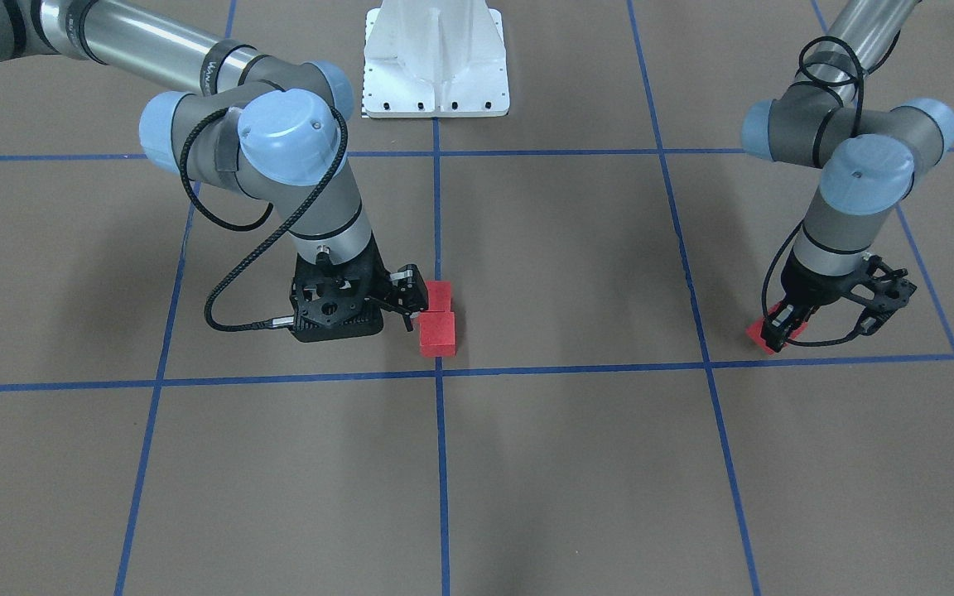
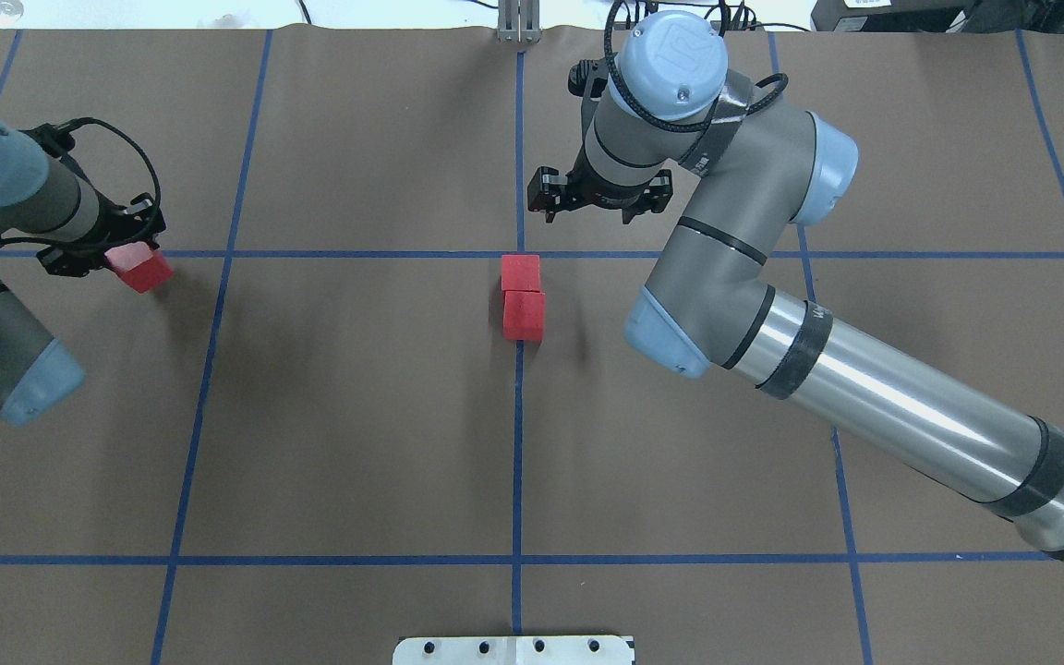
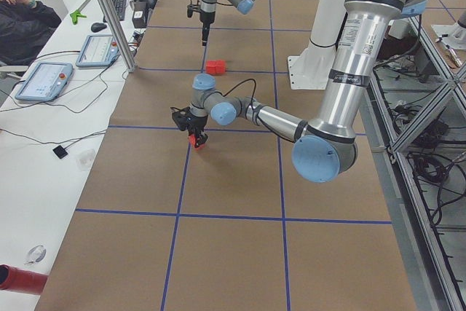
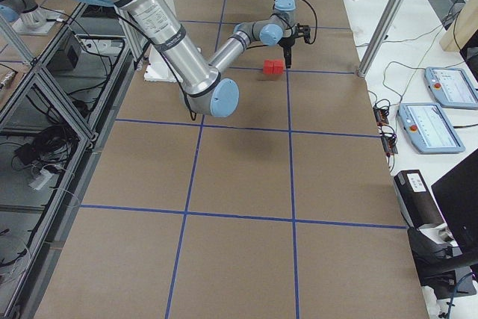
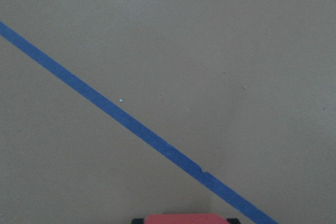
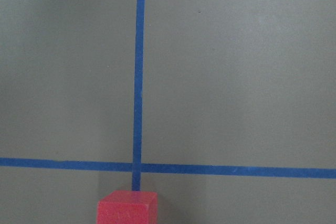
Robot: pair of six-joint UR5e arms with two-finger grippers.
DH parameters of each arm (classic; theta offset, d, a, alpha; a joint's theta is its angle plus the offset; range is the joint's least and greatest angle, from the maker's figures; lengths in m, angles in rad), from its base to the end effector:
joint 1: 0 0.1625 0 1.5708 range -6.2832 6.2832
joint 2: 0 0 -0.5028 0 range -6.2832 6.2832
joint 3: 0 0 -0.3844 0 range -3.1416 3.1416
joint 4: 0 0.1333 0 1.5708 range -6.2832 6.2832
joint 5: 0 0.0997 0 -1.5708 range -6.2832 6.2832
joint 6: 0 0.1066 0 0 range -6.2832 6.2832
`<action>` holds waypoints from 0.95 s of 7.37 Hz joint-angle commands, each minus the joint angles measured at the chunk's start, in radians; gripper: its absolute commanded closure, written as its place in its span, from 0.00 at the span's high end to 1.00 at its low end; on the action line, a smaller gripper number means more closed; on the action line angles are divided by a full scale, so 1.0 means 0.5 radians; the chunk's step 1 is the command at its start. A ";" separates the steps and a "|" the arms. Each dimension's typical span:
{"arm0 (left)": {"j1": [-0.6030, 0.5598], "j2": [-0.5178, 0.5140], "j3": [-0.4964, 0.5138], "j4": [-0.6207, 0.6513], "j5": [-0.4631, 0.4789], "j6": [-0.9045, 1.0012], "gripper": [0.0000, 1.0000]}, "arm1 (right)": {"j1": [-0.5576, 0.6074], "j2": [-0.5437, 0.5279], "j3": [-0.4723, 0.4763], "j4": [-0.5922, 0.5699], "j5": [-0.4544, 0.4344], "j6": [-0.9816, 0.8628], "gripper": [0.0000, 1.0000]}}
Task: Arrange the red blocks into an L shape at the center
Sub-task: 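Carry the cube with the left gripper toward the center pair while the right arm withdraws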
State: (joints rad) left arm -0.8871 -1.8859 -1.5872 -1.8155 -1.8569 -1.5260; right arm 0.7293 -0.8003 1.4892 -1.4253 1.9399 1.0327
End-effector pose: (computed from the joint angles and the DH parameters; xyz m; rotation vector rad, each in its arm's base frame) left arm 0.3360 -0.5758 0.5469 0.0088 0.6510 -0.7308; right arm -0.5240 -0.5955 0.2718 0.2082 -0.8693 0.0243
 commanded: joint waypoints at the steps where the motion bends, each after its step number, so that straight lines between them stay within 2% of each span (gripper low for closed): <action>1: 0.004 -0.441 0.045 0.457 -0.007 -0.281 0.00 | 0.179 -0.209 0.102 0.000 0.114 -0.318 0.99; 2: 0.034 -0.629 0.106 0.617 -0.011 -0.480 0.00 | 0.240 -0.270 0.108 0.010 0.148 -0.432 0.99; 4: 0.188 -0.942 0.320 0.780 0.002 -0.849 0.00 | 0.327 -0.426 0.212 0.010 0.204 -0.635 0.99; 6: 0.271 -1.295 0.687 0.851 -0.001 -1.168 0.00 | 0.403 -0.537 0.255 0.013 0.277 -0.770 0.99; 7: 0.329 -1.397 0.808 0.854 -0.004 -1.318 0.00 | 0.413 -0.547 0.261 0.013 0.286 -0.777 0.99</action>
State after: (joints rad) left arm -0.7524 -2.5049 -1.2709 -1.3961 -1.8576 -2.0904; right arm 0.9234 -1.0563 1.6113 -1.4192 2.0725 0.6646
